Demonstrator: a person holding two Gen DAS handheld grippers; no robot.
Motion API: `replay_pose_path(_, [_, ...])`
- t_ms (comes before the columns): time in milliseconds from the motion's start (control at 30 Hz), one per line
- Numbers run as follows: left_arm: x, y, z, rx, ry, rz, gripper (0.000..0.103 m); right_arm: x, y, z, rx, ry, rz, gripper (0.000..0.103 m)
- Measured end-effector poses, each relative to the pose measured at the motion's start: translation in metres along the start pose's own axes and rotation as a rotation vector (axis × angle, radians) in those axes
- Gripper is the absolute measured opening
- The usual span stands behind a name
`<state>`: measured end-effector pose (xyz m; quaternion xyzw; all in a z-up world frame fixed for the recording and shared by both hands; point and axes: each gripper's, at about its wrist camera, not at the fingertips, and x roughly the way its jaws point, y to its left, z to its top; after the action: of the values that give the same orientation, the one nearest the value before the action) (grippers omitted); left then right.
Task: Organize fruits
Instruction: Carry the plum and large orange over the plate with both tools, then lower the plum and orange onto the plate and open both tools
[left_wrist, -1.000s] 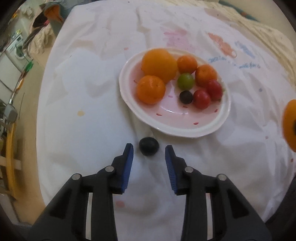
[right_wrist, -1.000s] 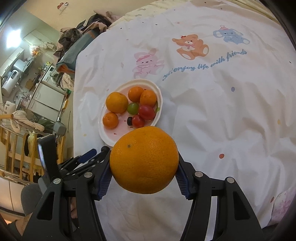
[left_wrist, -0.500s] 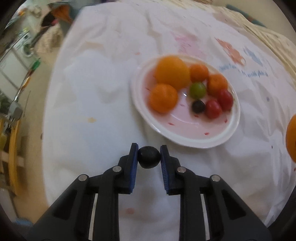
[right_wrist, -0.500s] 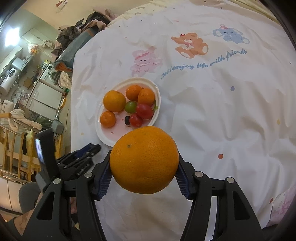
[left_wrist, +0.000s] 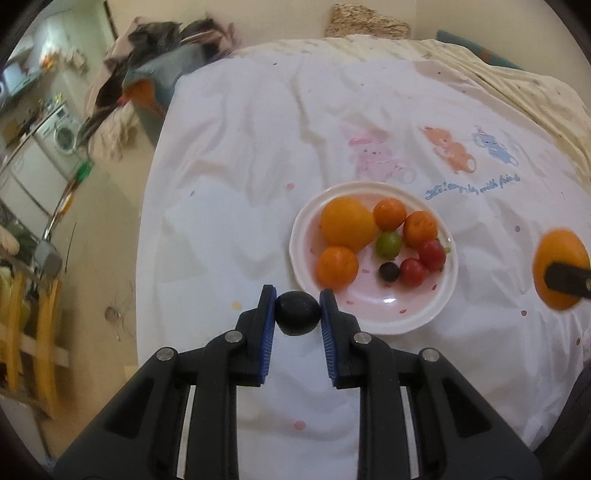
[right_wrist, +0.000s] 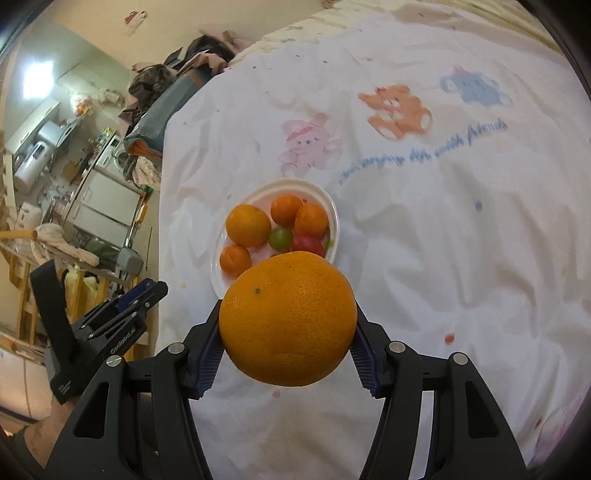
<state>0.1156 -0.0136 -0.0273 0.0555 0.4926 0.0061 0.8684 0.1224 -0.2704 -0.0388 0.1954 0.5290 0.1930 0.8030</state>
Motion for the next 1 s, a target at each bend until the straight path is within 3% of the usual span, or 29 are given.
replay_pose_path(167, [0.008, -0.003, 0.009, -0.011, 0.017, -0.022, 0.02, 0.012, -0.003, 0.019, 0.008, -0.004, 0.03, 0.063])
replay_pose_path(300, [0.03, -0.004, 0.001, -0.066, 0.069, -0.096, 0.02, 0.035, -0.009, 0.027, 0.047, 0.044, 0.071, 0.063])
replay_pose_path(500, [0.051, -0.022, -0.004, -0.037, 0.114, -0.164, 0.02, 0.074, -0.009, 0.024, 0.074, 0.141, 0.099, 0.063])
replay_pose_path(733, [0.074, -0.028, 0.003, -0.051, 0.161, -0.204, 0.02, 0.109, -0.003, 0.024, 0.078, 0.205, 0.113, 0.063])
replay_pose_path(1000, [0.086, -0.03, 0.001, -0.08, 0.189, -0.234, 0.021, 0.127, -0.018, 0.022, 0.19, 0.232, 0.158, 0.065])
